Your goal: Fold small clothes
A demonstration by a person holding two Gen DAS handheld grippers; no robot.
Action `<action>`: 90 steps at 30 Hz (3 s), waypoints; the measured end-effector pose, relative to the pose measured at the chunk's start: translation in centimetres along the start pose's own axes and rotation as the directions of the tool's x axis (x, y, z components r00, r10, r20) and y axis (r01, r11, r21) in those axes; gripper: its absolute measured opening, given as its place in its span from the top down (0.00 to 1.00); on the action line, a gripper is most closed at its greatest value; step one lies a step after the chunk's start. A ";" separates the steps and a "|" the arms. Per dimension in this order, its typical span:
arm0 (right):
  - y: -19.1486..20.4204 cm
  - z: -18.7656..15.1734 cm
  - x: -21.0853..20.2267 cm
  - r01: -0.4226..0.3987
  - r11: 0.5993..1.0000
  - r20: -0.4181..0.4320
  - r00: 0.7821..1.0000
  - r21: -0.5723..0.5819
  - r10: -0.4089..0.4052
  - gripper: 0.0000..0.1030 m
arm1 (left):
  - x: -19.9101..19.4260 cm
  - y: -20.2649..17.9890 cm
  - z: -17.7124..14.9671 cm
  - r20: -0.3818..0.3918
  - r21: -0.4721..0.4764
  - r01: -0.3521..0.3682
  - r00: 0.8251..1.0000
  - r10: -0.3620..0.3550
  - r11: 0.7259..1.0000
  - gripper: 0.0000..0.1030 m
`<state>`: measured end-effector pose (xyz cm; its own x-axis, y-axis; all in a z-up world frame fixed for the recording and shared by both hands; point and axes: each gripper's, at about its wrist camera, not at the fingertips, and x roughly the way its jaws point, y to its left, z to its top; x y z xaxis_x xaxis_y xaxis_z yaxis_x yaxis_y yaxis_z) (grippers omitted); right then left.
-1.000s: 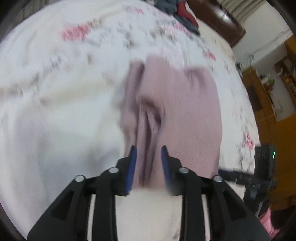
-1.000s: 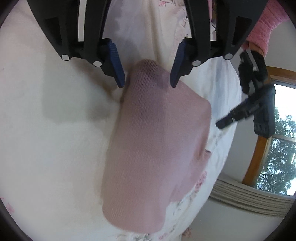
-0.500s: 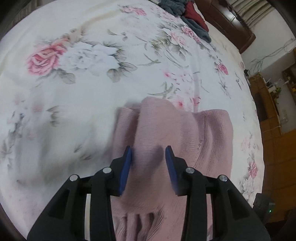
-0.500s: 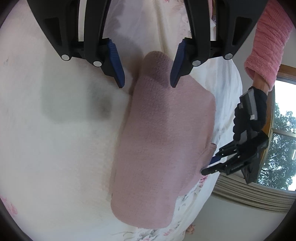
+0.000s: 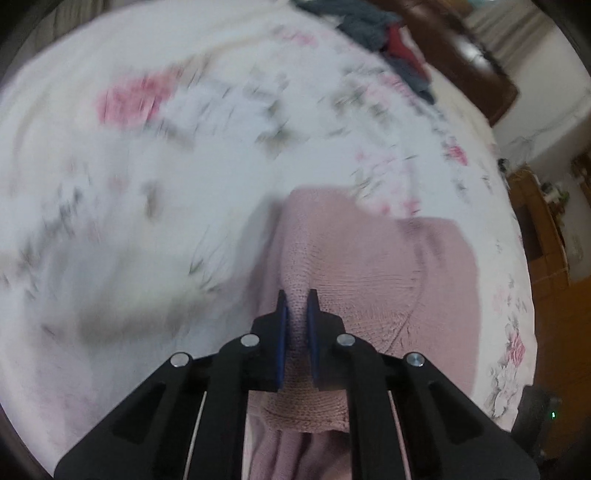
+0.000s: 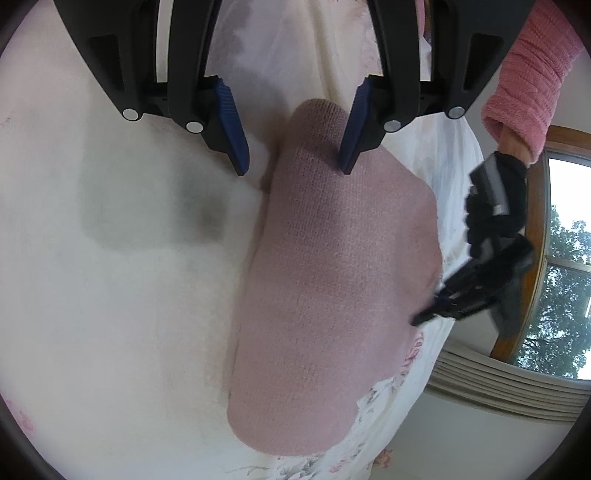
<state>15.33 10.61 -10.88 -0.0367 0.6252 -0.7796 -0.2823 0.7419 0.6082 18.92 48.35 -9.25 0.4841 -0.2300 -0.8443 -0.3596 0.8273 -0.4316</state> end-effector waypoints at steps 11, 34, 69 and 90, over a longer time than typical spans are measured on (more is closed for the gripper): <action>-0.5 0.5 -1.7 -0.023 1.000 0.039 0.999 0.006 0.023 0.49 | -3.8 0.6 -1.0 -0.006 0.004 0.096 0.995 -0.096 0.995 0.41; -2.4 6.1 -0.8 -0.259 0.959 0.113 0.963 0.115 0.246 0.22 | 3.2 0.9 -2.0 -0.210 0.002 0.322 0.926 -0.314 0.947 0.25; -3.7 -5.9 -17.2 -0.282 0.956 0.166 0.950 0.081 0.266 0.46 | -4.7 -16.0 -19.2 -0.225 0.080 0.594 0.793 -0.566 0.801 0.62; -7.6 -12.2 -12.3 -0.085 0.981 0.153 0.987 0.176 0.058 0.31 | 2.3 -15.7 -25.1 -0.296 0.129 0.390 0.893 -0.340 0.912 0.44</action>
<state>6.27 -5.67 -7.76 0.0940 0.6971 -0.7108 -0.1054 0.7169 0.6892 5.67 21.93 -12.39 0.3184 -0.6383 -0.7009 -0.0359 0.7307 -0.6818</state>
